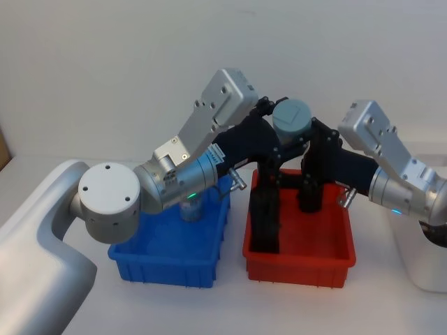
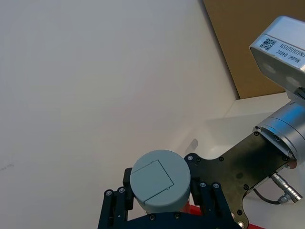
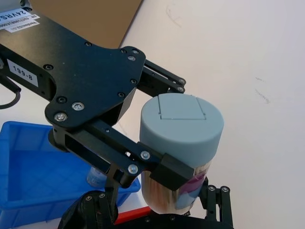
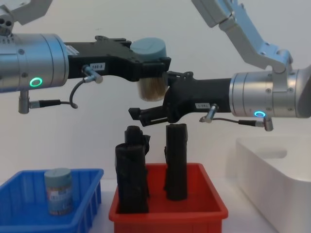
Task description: Pick the cotton swabs from the blue box and place them into the white box.
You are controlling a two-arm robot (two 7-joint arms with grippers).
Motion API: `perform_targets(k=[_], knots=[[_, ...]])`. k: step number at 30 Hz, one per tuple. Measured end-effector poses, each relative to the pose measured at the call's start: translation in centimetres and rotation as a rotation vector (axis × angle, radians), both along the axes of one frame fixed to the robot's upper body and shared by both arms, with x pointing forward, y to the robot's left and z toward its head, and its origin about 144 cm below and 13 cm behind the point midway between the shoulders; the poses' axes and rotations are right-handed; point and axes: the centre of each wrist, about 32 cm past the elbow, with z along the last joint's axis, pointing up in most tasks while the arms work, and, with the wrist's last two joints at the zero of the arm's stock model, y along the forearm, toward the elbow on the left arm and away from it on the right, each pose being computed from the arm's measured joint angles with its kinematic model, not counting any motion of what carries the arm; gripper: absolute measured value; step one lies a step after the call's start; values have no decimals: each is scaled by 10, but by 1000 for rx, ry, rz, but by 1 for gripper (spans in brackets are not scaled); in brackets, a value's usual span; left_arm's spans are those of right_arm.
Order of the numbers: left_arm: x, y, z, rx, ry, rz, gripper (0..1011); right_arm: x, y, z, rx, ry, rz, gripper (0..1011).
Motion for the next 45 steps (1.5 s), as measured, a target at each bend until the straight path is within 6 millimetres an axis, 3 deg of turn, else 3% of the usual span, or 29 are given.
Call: perform_targets(k=[11, 18, 25, 37, 45], knots=[[1, 1, -2, -2, 7, 2, 674, 0, 1, 1, 7, -7, -10, 1001], [2, 1, -2, -6, 7, 2, 674, 0, 1, 1, 9, -9, -14, 862], [2, 2, -3, -10, 7, 3, 674, 0, 1, 2, 11, -11, -18, 657], [2, 2, -3, -12, 6, 4, 674, 0, 1, 2, 12, -13, -18, 645], [2, 2, -3, -13, 7, 6, 869, 0, 1, 2, 12, -13, -17, 645]])
